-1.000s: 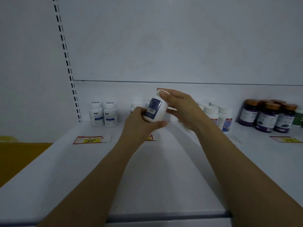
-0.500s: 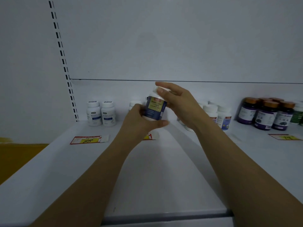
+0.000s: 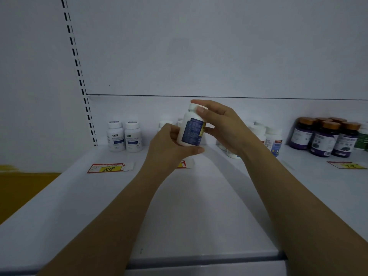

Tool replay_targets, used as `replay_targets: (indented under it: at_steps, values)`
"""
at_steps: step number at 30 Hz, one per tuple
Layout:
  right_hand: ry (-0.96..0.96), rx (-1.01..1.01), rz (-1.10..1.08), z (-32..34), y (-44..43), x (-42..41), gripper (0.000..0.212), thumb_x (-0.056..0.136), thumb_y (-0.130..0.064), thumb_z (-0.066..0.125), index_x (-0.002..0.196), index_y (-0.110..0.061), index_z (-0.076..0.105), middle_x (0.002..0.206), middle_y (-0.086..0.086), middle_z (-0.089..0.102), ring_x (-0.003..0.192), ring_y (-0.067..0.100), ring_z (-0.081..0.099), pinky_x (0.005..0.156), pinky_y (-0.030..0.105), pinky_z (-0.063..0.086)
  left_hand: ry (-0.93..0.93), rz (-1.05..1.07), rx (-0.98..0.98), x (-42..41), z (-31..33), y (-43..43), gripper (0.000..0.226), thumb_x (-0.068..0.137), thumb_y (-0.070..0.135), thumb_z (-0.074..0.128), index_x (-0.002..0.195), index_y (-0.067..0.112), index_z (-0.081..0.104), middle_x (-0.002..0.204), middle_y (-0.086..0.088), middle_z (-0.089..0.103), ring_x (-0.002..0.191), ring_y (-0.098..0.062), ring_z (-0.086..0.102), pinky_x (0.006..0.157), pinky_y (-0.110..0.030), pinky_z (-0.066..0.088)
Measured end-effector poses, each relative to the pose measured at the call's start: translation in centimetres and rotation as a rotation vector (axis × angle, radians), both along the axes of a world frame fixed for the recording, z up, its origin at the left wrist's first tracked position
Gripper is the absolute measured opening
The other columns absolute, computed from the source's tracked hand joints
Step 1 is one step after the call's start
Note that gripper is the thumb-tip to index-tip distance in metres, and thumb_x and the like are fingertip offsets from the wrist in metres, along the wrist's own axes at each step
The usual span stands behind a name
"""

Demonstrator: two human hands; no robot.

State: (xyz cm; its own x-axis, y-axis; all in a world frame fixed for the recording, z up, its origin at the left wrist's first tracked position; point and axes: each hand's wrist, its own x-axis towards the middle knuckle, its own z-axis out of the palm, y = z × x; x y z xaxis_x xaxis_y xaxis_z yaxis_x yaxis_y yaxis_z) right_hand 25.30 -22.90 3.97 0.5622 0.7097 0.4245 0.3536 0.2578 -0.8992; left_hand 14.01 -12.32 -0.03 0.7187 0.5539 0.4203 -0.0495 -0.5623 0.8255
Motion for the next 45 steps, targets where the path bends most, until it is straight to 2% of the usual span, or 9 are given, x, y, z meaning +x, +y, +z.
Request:
replay_targets:
  at_steps: [7,11,15,18,22,25,31,39,45]
  values:
    - [-0.129,-0.117,-0.117,0.1,0.3,-0.7,0.038,0.089,-0.030,0.065,0.125,-0.018,0.061,0.118,0.009,0.065,0.108,0.020,0.064,0.094,0.031,0.053,0.049,0.028,0.054,-0.4,-0.3,0.1,0.056,0.065,0.034,0.084,0.103,0.022,0.045,0.096,0.008,0.058,0.081,-0.006,0.057,0.063,-0.009,0.042]
    - [-0.255,-0.237,-0.169,0.9,0.3,-1.1,0.042,0.089,-0.033,0.065,0.128,-0.020,0.059,0.124,-0.001,0.063,0.112,0.014,0.060,0.101,0.035,0.048,0.143,-0.012,0.110,-0.7,-0.9,0.5,0.055,0.069,0.036,0.081,0.111,0.020,0.049,0.106,0.009,0.059,0.090,-0.006,0.055,0.066,-0.009,0.041]
    - [-0.423,-0.343,-0.248,3.0,0.5,-1.6,0.045,0.089,-0.034,0.065,0.130,-0.018,0.057,0.124,-0.003,0.060,0.110,0.011,0.057,0.085,0.019,0.043,0.294,-0.031,0.271,-1.2,-0.6,0.7,0.074,0.072,0.043,0.078,0.134,0.021,0.045,0.129,0.003,0.055,0.115,-0.016,0.053,0.095,-0.029,0.045]
    - [-0.559,-0.408,-0.292,4.4,0.7,-2.2,0.041,0.088,-0.032,0.065,0.125,-0.015,0.058,0.119,-0.002,0.059,0.100,0.010,0.053,0.073,0.015,0.040,0.413,0.074,0.423,-1.9,0.5,0.6,0.063,0.078,0.050,0.069,0.128,0.018,0.048,0.119,-0.002,0.054,0.107,-0.021,0.055,0.088,-0.031,0.046]
    - [-0.649,-0.526,-0.321,5.1,0.7,-2.9,0.042,0.088,-0.034,0.065,0.124,-0.012,0.058,0.123,0.004,0.059,0.108,0.017,0.053,0.083,0.024,0.041,0.563,0.154,0.514,-2.8,1.6,0.6,0.065,0.073,0.063,0.065,0.118,0.017,0.055,0.109,-0.007,0.060,0.096,-0.024,0.059,0.084,-0.041,0.052]
    - [-0.690,-0.605,-0.322,4.8,0.6,-3.7,0.042,0.088,-0.035,0.065,0.121,-0.010,0.058,0.120,0.006,0.059,0.101,0.016,0.052,0.079,0.025,0.039,0.628,0.180,0.560,-3.6,1.7,0.0,0.068,0.072,0.067,0.063,0.119,0.018,0.055,0.109,-0.007,0.063,0.095,-0.024,0.060,0.085,-0.040,0.053]
    - [-0.738,-0.722,-0.320,4.3,-0.1,-5.3,0.045,0.089,-0.035,0.063,0.123,-0.006,0.056,0.121,0.009,0.060,0.106,0.020,0.054,0.078,0.025,0.039,0.721,0.235,0.604,-4.5,0.9,-1.0,0.057,0.082,0.054,0.062,0.124,0.016,0.054,0.117,-0.006,0.062,0.103,-0.023,0.059,0.090,-0.038,0.051]
    - [-0.830,-0.744,-0.264,5.0,1.2,-7.3,0.044,0.093,-0.027,0.058,0.131,-0.006,0.051,0.129,0.011,0.056,0.115,0.024,0.052,0.086,0.027,0.042,0.750,0.322,0.604,-7.4,1.6,-1.2,0.045,0.087,0.047,0.058,0.117,0.013,0.055,0.114,-0.007,0.059,0.101,-0.024,0.057,0.089,-0.036,0.048]
    - [-0.941,-0.633,-0.140,6.8,6.7,-12.6,0.040,0.093,-0.022,0.057,0.127,-0.002,0.055,0.126,0.012,0.059,0.111,0.023,0.054,0.082,0.027,0.041,0.781,0.467,0.597,-12.8,3.2,2.2,0.041,0.090,0.043,0.054,0.114,0.010,0.052,0.116,-0.010,0.054,0.105,-0.027,0.052,0.083,-0.034,0.042]
